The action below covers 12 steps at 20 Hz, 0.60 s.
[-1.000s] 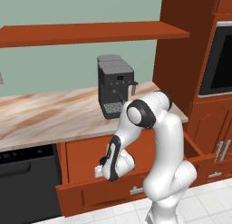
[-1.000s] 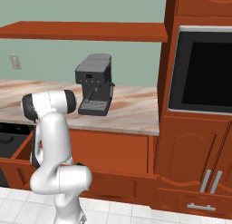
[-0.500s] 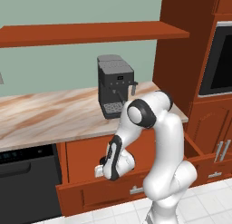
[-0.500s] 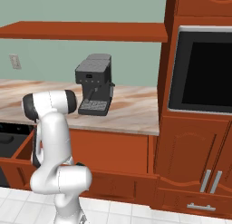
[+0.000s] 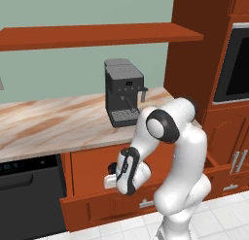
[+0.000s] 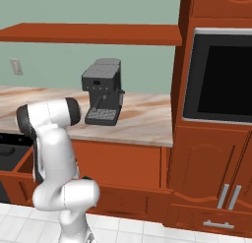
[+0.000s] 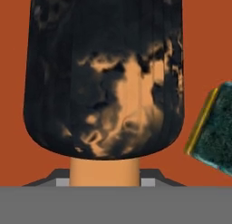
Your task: Restock the sink supplies by placing the sponge and soap dispenser on the counter and next to the sink. Make sure the soap dispenser is upright.
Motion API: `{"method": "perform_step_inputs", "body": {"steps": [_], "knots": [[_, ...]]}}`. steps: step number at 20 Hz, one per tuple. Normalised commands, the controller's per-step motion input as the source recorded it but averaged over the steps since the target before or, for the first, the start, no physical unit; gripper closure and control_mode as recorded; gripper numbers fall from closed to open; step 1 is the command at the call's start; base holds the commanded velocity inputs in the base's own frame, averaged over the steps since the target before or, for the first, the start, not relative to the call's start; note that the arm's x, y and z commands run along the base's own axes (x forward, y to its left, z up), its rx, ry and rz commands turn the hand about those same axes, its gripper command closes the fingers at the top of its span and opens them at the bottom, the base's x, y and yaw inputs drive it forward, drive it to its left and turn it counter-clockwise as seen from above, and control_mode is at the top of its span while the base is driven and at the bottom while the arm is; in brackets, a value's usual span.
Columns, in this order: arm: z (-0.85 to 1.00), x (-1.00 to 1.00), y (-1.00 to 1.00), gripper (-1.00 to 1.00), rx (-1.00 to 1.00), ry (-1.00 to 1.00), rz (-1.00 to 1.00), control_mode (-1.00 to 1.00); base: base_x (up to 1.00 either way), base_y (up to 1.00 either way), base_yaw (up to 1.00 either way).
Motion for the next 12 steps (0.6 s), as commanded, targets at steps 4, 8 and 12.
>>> {"method": "perform_step_inputs", "body": {"steps": [4, 8, 12], "knots": [[0.88, -0.22, 0.0, 1.0, 0.0, -0.14, 0.0, -1.0, 0.0, 0.0, 0.0], [0.99, -0.05, 0.0, 1.0, 0.0, -0.05, 0.0, -1.0, 0.0, 0.0, 0.0], [1.0, 0.0, -0.05, 1.0, 0.0, 0.0, 0.0, -1.0, 0.0, 0.0, 0.0]]}}
